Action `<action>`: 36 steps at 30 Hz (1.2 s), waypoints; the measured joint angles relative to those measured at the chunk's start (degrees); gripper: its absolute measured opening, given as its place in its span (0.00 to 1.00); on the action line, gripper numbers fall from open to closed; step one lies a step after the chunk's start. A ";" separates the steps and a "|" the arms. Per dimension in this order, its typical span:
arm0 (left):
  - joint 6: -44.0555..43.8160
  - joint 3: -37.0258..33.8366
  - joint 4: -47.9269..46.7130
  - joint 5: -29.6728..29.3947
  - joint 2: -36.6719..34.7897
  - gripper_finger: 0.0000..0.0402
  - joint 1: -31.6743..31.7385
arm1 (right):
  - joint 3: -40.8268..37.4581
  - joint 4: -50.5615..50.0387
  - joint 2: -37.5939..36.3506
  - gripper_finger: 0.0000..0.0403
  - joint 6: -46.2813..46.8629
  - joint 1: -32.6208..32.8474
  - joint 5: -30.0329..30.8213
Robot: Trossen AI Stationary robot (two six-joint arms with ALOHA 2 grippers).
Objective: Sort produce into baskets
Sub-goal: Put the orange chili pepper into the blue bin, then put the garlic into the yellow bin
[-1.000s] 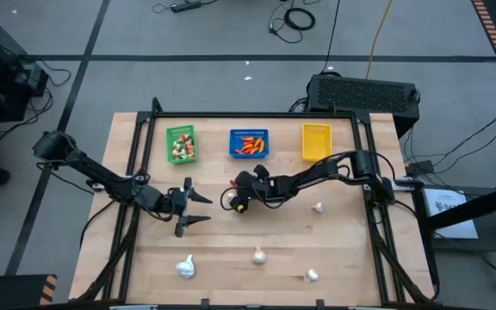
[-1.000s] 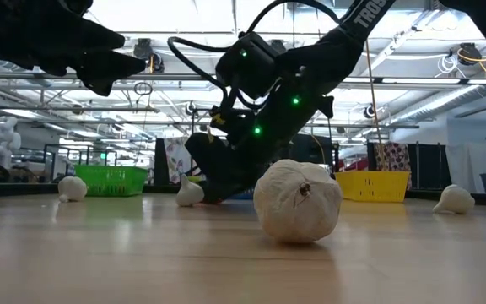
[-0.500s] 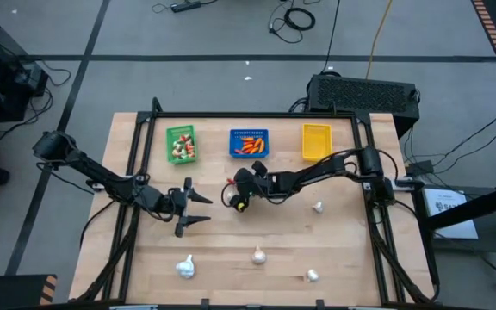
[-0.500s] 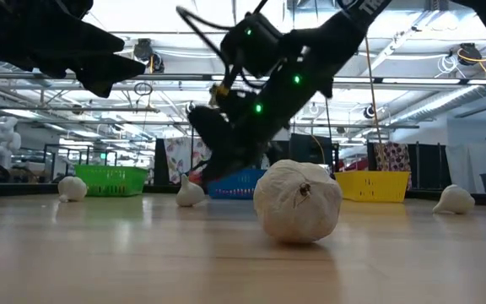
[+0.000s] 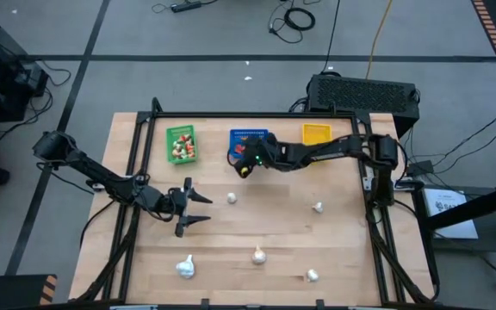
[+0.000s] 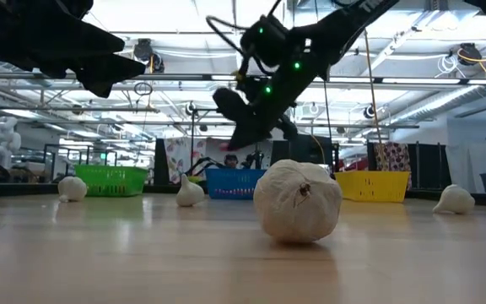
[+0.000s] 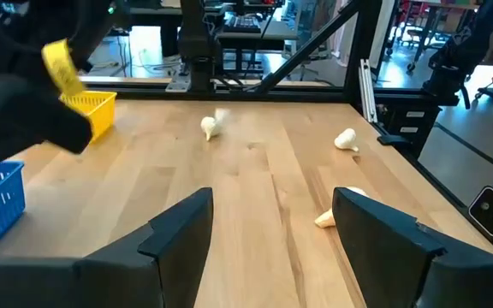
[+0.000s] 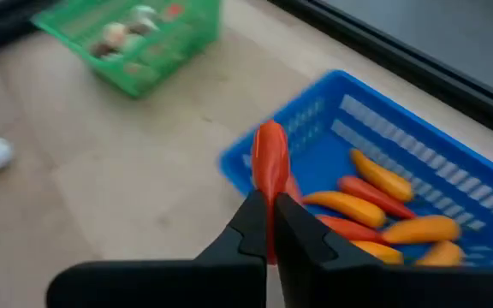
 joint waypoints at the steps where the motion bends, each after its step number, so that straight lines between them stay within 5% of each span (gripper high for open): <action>1: -0.01 0.00 0.01 -0.20 0.00 0.62 0.00 | 0.01 -0.75 0.25 0.01 0.07 -0.81 -0.09; 22: 0.05 0.00 -0.40 -0.33 -0.02 0.62 0.00 | -0.01 -4.09 0.04 0.29 -0.52 -4.11 -1.70; 36: -0.14 0.00 -0.79 -0.33 -0.02 0.62 0.00 | 0.01 -23.22 -14.64 0.30 -0.70 -2.96 -12.31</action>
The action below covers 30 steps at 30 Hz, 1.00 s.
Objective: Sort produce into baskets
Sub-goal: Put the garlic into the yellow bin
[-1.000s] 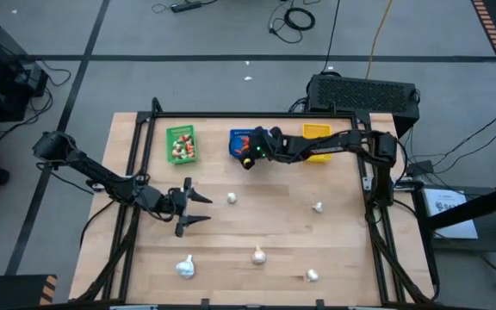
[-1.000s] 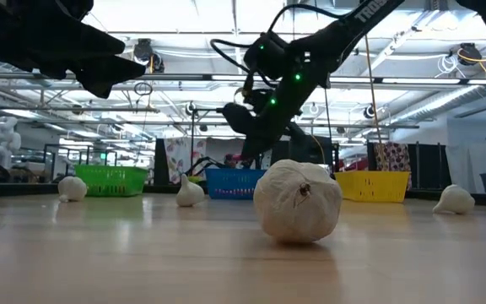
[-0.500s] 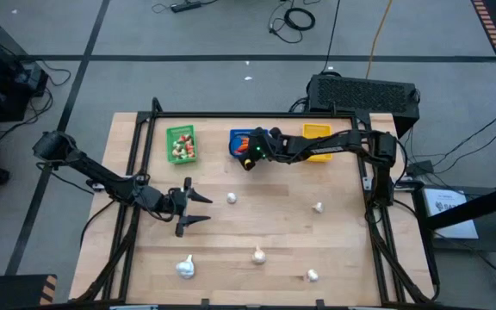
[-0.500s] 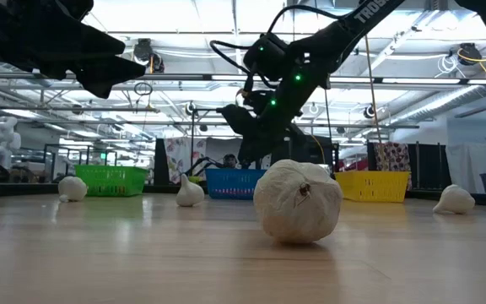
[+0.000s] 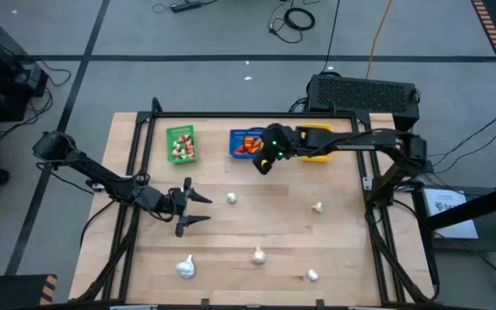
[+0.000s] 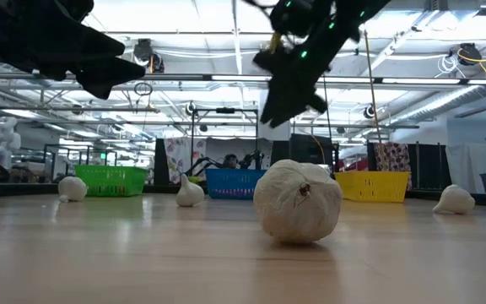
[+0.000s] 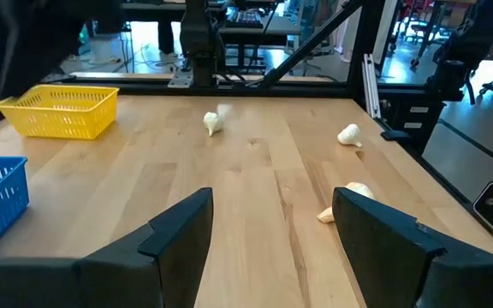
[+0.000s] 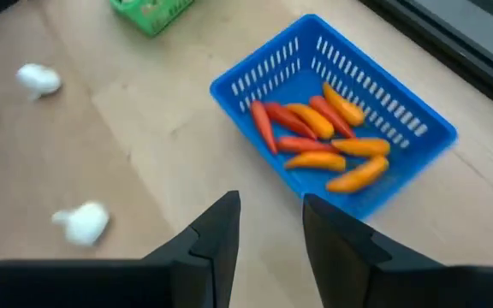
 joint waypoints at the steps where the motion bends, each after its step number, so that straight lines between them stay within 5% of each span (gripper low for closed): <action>1: 0.00 0.00 -0.28 0.00 0.02 0.62 0.00 | 0.00 -2.06 -1.31 0.30 0.01 0.36 0.01; 9: -1.42 -0.02 -1.10 -0.04 0.00 0.62 0.00 | 0.00 -19.46 -8.30 0.30 0.82 2.88 0.99; 20: -1.51 -0.02 -1.67 -0.07 0.02 0.62 0.00 | -0.02 -49.60 -8.76 0.36 14.15 3.44 11.04; 30: -2.95 -0.02 -2.79 -0.10 0.01 0.62 0.00 | -5.58 -47.31 -8.80 0.64 15.94 5.24 -5.08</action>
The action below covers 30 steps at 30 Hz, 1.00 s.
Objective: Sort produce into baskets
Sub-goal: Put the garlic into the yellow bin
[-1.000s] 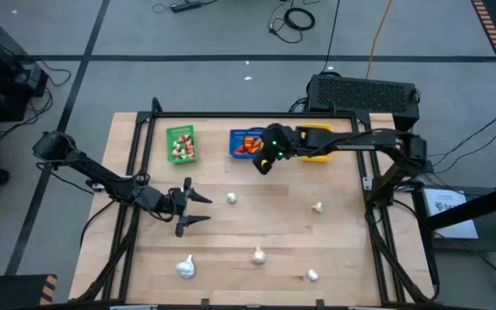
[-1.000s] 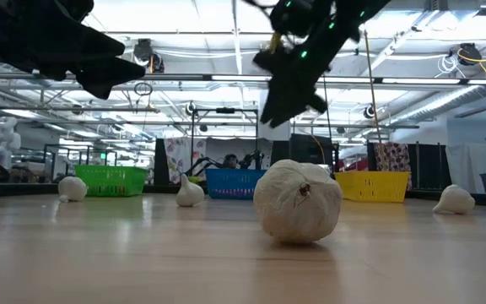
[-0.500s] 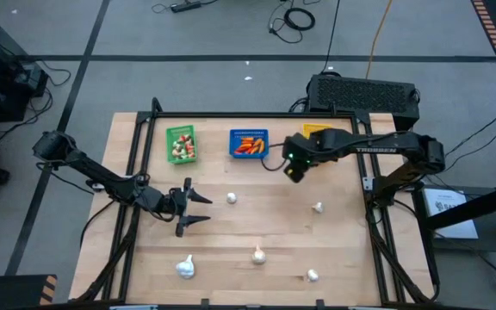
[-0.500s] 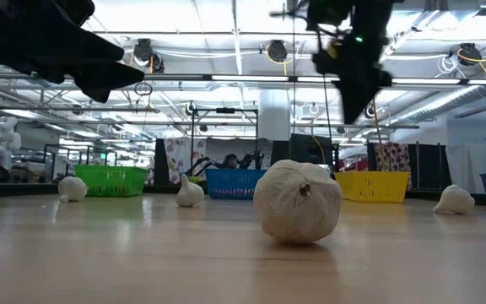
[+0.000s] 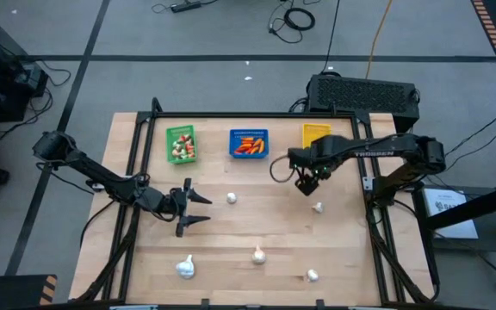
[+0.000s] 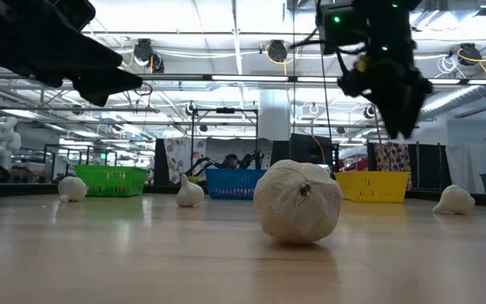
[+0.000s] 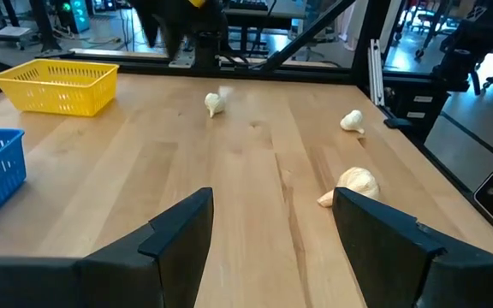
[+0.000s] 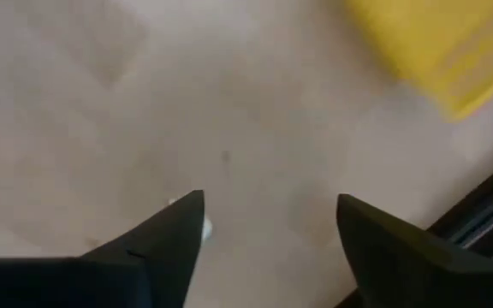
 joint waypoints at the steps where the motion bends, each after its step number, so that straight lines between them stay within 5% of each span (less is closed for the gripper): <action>1: -0.02 0.00 -0.14 0.00 -0.01 0.62 0.00 | -1.26 0.42 0.00 0.67 0.17 0.92 -0.68; 10: -0.07 0.00 -0.04 -0.07 0.01 0.62 0.00 | -9.17 5.07 0.00 0.82 3.77 10.03 -5.59; 21: -0.09 0.00 0.17 -0.14 -0.01 0.62 0.00 | -10.74 10.96 0.02 0.83 3.73 20.73 -6.39; 30: -0.04 0.00 0.17 -0.14 -0.01 0.62 0.00 | -11.32 12.11 0.04 0.83 2.40 22.49 -1.85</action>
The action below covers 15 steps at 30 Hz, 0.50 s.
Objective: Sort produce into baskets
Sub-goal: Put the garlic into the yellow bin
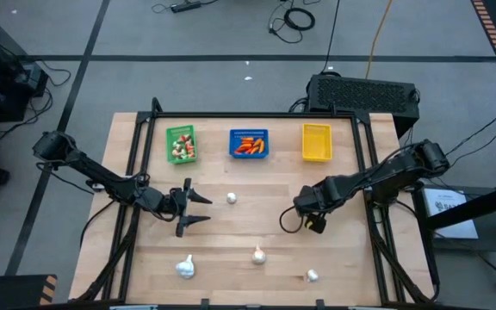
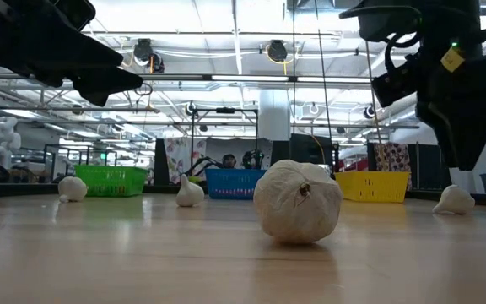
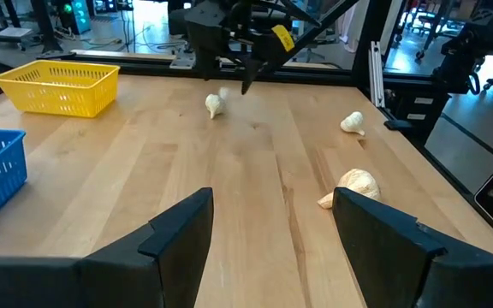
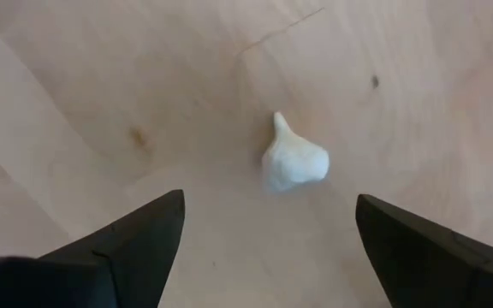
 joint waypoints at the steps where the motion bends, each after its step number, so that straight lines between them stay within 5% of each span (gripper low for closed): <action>1: 0.00 0.00 0.00 0.00 0.00 0.62 0.00 | 0.00 -0.02 0.00 0.83 0.43 0.00 0.04; 15: 0.07 0.00 -0.02 0.00 0.01 0.62 0.00 | -1.20 0.52 2.67 0.83 7.10 -3.92 1.20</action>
